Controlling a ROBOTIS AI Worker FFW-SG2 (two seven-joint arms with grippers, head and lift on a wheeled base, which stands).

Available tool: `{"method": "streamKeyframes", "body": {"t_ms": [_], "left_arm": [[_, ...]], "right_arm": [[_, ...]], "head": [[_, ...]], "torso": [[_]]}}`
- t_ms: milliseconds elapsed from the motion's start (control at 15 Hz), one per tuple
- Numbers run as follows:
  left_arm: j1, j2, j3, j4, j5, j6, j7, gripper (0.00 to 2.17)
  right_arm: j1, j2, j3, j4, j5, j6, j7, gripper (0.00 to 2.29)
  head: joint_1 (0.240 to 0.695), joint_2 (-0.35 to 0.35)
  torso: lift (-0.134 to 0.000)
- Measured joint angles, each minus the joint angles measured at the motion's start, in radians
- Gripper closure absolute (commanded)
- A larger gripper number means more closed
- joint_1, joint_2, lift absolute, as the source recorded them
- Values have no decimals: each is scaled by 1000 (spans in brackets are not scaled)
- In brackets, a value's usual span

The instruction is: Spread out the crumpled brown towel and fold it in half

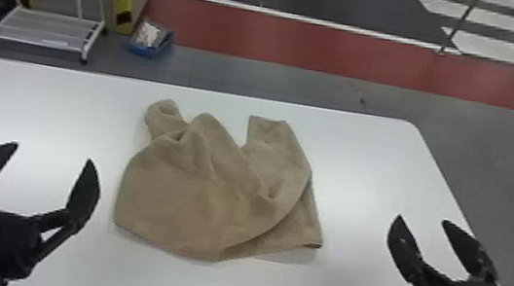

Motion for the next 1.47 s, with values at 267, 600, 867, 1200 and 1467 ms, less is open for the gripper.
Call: {"method": "streamKeyframes", "body": {"t_ms": [267, 600, 867, 1200, 1467], "left_arm": [[-3, -1, 0, 6, 0, 0, 0, 66], [-4, -1, -4, 7, 0, 0, 0, 66], [1, 0, -2, 6, 0, 0, 0, 66], [3, 4, -2, -1, 0, 0, 0, 66], [7, 5, -2, -5, 0, 0, 0, 66]], "right_arm": [[-26, 0, 15, 26, 18, 32, 0, 218], [-89, 7, 72, 61, 81, 124, 20, 221], [-127, 12, 118, 63, 132, 228, 66, 275], [-189, 36, 136, 103, 197, 341, 72, 279], [-218, 45, 151, 124, 252, 415, 71, 319]], "head": [[695, -128], [695, -92], [695, -46], [695, -39], [695, -41]], "torso": [[-125], [-125], [-125], [-125], [-125]]}}
